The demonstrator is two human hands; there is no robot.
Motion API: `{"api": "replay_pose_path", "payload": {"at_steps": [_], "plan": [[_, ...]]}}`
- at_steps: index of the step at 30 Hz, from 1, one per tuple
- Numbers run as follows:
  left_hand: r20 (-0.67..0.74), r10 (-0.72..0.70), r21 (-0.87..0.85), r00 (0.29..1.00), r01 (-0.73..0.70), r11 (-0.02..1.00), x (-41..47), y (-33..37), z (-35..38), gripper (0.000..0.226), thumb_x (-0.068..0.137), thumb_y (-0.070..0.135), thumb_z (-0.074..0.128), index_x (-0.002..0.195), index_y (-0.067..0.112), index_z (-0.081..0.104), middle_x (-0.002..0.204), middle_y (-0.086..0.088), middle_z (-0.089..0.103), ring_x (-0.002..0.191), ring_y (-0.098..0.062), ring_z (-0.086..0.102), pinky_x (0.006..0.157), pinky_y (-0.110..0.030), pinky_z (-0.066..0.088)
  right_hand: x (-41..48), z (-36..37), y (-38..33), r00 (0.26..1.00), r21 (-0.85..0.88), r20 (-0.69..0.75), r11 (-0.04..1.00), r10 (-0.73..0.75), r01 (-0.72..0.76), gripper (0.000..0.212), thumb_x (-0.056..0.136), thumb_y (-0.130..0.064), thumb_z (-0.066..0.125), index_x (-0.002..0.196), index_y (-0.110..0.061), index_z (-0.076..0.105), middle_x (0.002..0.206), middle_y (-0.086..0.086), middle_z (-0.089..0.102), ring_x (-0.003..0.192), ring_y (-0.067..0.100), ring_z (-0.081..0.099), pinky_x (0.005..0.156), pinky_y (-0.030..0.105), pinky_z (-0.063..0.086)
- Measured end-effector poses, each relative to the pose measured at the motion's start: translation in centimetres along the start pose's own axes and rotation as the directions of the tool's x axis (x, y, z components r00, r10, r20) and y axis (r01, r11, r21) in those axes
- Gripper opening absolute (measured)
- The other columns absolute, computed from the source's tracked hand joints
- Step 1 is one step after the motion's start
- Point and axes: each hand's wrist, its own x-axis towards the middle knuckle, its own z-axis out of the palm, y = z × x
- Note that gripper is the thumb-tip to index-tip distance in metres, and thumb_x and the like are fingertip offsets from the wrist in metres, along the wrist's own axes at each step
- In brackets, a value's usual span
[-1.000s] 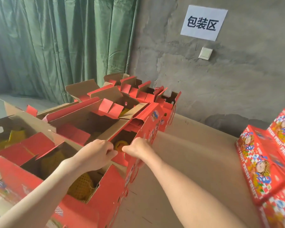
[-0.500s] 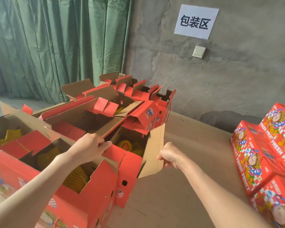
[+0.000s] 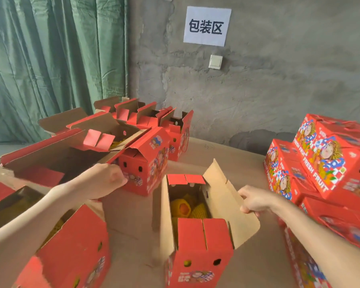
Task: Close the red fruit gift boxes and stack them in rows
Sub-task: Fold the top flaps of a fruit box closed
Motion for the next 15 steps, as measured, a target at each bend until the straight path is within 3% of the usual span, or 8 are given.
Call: {"api": "replay_pose_path", "payload": {"at_steps": [4,7,10,13,14,15], "plan": [[0.084,0.162,-0.038,0.983,-0.159,0.987,0.5,5.5,2.7,0.022,0.094,0.034,0.053,0.102,0.018,0.066,0.102,0.008,0.063,0.095,-0.011,0.062,0.076,-0.017,0.048,-0.6,-1.1,4.8,0.979,-0.295,-0.202,0.952,0.018,-0.078,0.02,0.081,-0.008,0.045,0.068,-0.023,0.045,0.077,-0.003,0.052,0.071,0.017,0.052,0.048,0.025,0.03],[0.158,0.215,-0.011,0.964,-0.216,0.976,1.4,8.5,6.0,0.03,0.096,0.033,0.05,0.106,0.009,0.064,0.107,-0.002,0.066,0.097,-0.017,0.063,0.084,-0.028,0.051,-0.5,-0.2,7.8,0.893,-0.262,-0.447,0.949,0.042,-0.176,0.022,0.089,-0.011,0.048,0.093,-0.03,0.06,0.106,0.001,0.064,0.101,0.025,0.059,0.066,0.029,0.04],[0.216,0.202,-0.018,0.955,-0.203,0.979,2.4,10.6,9.5,0.03,0.098,0.027,0.045,0.108,0.002,0.057,0.11,-0.011,0.064,0.099,-0.024,0.06,0.077,-0.029,0.044,-0.6,1.6,10.4,0.734,0.007,-0.678,0.999,0.036,-0.043,0.03,0.09,-0.007,0.055,0.118,-0.019,0.057,0.117,0.007,0.057,0.112,0.028,0.053,0.086,0.032,0.04],[0.267,0.186,-0.11,0.946,-0.162,0.981,3.1,11.9,12.9,0.025,0.099,0.023,0.041,0.116,0.007,0.052,0.12,-0.011,0.058,0.107,-0.025,0.055,0.076,-0.026,0.038,-2.2,4.5,12.6,0.511,0.253,-0.849,0.954,0.139,0.16,0.025,0.082,0.005,0.062,0.106,0.0,0.055,0.104,0.016,0.055,0.102,0.034,0.052,0.088,0.041,0.04],[0.268,0.17,-0.151,0.948,-0.133,0.98,3.4,12.1,14.0,0.029,0.1,0.023,0.04,0.123,0.008,0.049,0.123,-0.01,0.056,0.111,-0.025,0.054,0.078,-0.026,0.038,-2.8,5.9,13.4,0.483,0.326,-0.853,0.926,0.2,0.192,0.02,0.081,0.008,0.061,0.1,0.002,0.056,0.099,0.016,0.055,0.097,0.035,0.055,0.084,0.04,0.042],[0.261,0.146,-0.19,0.954,-0.097,0.977,3.6,12.2,15.0,0.033,0.1,0.023,0.04,0.129,0.008,0.046,0.126,-0.011,0.055,0.112,-0.026,0.053,0.079,-0.026,0.038,-3.3,7.3,14.2,0.5,0.392,-0.83,0.895,0.246,0.212,0.016,0.082,0.009,0.059,0.097,0.002,0.057,0.096,0.014,0.057,0.094,0.035,0.057,0.08,0.036,0.043]]}}
